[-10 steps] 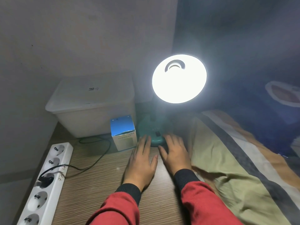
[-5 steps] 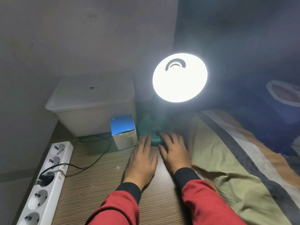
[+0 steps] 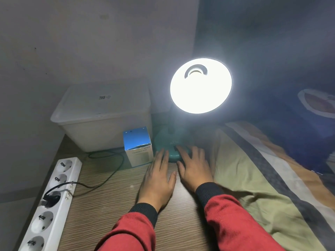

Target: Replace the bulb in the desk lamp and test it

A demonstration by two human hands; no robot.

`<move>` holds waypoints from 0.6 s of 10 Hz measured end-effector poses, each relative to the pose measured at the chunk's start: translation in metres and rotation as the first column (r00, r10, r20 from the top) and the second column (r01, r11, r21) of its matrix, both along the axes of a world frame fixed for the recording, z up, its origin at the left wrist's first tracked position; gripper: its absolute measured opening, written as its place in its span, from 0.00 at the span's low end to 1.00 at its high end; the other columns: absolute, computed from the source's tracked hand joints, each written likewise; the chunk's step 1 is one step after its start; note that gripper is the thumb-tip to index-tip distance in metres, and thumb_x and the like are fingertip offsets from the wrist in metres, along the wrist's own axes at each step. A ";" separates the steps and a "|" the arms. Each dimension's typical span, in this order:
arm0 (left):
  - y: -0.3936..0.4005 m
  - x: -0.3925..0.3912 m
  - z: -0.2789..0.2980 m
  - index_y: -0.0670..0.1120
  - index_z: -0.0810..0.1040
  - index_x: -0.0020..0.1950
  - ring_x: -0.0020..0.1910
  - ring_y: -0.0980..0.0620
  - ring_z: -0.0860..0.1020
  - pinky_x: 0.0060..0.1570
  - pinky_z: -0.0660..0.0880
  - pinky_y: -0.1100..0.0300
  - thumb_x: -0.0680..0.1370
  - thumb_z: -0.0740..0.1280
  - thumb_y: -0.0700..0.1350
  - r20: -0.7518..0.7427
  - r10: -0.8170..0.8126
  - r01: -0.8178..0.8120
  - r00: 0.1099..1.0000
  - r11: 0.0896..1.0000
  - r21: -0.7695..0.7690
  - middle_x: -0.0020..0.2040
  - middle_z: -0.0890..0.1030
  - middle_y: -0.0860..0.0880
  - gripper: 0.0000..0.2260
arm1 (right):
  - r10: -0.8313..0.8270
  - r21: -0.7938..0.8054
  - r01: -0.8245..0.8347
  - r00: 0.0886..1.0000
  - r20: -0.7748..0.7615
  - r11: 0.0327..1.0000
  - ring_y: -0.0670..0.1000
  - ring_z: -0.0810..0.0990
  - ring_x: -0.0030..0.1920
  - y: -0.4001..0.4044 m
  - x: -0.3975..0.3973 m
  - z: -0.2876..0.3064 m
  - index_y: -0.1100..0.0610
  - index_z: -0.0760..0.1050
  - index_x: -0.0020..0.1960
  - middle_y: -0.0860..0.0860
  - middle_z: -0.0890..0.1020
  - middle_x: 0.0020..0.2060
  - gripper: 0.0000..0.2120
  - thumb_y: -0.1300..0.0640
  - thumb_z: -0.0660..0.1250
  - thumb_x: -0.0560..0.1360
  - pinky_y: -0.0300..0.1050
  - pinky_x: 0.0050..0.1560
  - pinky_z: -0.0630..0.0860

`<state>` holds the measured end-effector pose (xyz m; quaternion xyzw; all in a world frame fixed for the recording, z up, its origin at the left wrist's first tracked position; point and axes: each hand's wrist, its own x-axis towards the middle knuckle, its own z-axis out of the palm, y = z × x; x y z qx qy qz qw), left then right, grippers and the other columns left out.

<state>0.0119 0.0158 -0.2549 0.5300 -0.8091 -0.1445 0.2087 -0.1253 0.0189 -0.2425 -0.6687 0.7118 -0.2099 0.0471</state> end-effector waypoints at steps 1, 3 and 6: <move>0.001 -0.001 0.001 0.46 0.51 0.78 0.76 0.57 0.50 0.72 0.48 0.65 0.76 0.47 0.59 0.002 0.001 -0.001 1.000 1.000 -0.029 0.79 0.51 0.49 0.33 | -0.012 0.027 0.012 1.000 -0.017 1.000 0.60 0.72 0.61 -0.001 0.000 0.001 0.48 0.66 0.70 0.57 0.72 0.66 0.26 0.49 0.59 0.73 0.57 0.53 0.77; 0.002 0.001 0.003 0.46 0.49 0.78 0.77 0.55 0.51 0.72 0.47 0.65 0.79 0.53 0.56 0.001 -0.027 0.027 1.000 0.999 -0.022 0.79 0.49 0.50 0.30 | 0.024 0.078 -0.020 0.998 -0.054 0.997 0.60 0.66 0.65 -0.003 -0.002 0.008 0.48 0.61 0.73 0.56 0.66 0.70 0.26 0.49 0.55 0.75 0.56 0.55 0.74; 0.023 0.005 0.012 0.41 0.58 0.76 0.75 0.49 0.61 0.71 0.51 0.66 0.79 0.60 0.44 -0.009 0.057 -0.057 0.998 0.998 0.015 0.77 0.60 0.44 0.26 | 0.034 0.201 -0.048 0.997 0.070 0.978 0.54 0.58 0.74 0.034 0.010 0.026 0.49 0.48 0.77 0.52 0.52 0.77 0.33 0.55 0.58 0.76 0.51 0.72 0.63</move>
